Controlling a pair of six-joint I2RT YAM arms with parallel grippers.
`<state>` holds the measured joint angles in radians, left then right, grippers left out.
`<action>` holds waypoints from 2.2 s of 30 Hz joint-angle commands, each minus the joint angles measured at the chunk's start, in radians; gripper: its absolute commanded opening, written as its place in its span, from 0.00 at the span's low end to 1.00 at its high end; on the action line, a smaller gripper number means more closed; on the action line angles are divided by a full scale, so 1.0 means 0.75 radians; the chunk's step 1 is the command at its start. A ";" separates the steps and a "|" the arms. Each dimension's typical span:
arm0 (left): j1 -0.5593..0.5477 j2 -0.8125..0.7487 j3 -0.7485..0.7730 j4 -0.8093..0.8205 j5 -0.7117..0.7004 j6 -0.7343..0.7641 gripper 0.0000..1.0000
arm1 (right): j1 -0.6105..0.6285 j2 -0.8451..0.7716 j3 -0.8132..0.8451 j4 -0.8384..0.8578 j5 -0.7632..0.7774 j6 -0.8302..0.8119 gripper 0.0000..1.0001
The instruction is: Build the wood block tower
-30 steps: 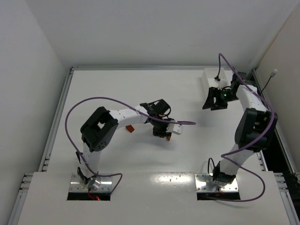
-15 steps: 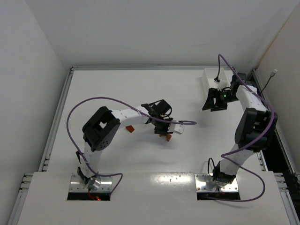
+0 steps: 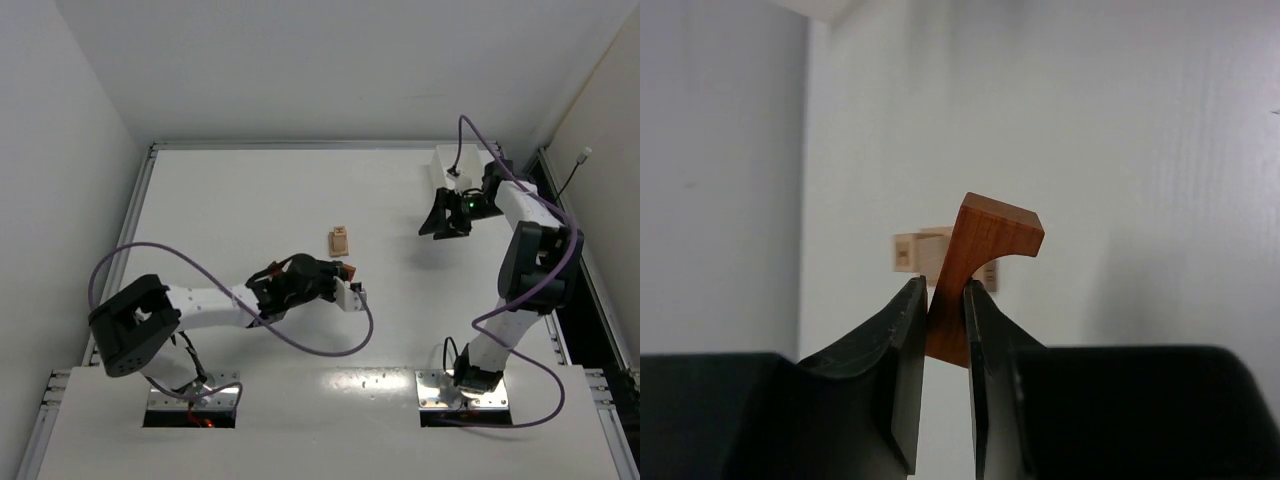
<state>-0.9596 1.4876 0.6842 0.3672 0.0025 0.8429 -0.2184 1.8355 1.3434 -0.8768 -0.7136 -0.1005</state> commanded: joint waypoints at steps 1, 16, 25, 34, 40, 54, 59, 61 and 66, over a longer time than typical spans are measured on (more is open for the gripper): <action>-0.036 -0.101 -0.149 0.594 -0.240 0.130 0.00 | 0.050 0.003 0.035 -0.025 -0.377 0.011 0.58; -0.216 -0.376 -0.503 1.134 -0.130 0.388 0.00 | 0.414 0.015 -0.049 0.513 -1.176 0.424 0.35; -0.244 -0.376 -0.530 1.179 -0.067 0.418 0.00 | 0.547 -0.068 -0.051 0.625 -1.176 0.541 0.31; -0.232 -0.388 -0.591 1.208 -0.042 0.443 0.00 | 0.676 -0.216 -0.183 0.754 -1.176 0.701 0.32; -0.232 -0.400 -0.605 1.208 -0.042 0.455 0.00 | 0.702 -0.249 -0.208 0.784 -1.176 0.768 0.36; -0.179 -0.488 -0.573 0.910 -0.042 0.365 0.00 | 0.625 -0.269 -0.419 2.582 -1.176 2.020 0.66; -0.179 -0.501 -0.542 0.873 -0.042 0.351 0.00 | 0.570 -0.171 -0.370 2.599 -1.176 2.062 0.61; -0.179 -0.501 -0.542 0.873 -0.042 0.351 0.00 | 0.525 -0.171 -0.435 2.491 -1.133 2.034 0.58; -0.179 -0.501 -0.542 0.885 -0.054 0.351 0.00 | 0.426 -0.287 -0.207 0.520 -0.539 0.756 0.60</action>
<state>-1.1042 1.1347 0.2405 0.9871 -0.0559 1.1229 0.1295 1.6875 1.0454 0.3466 -1.3708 1.0279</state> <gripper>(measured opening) 0.154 0.588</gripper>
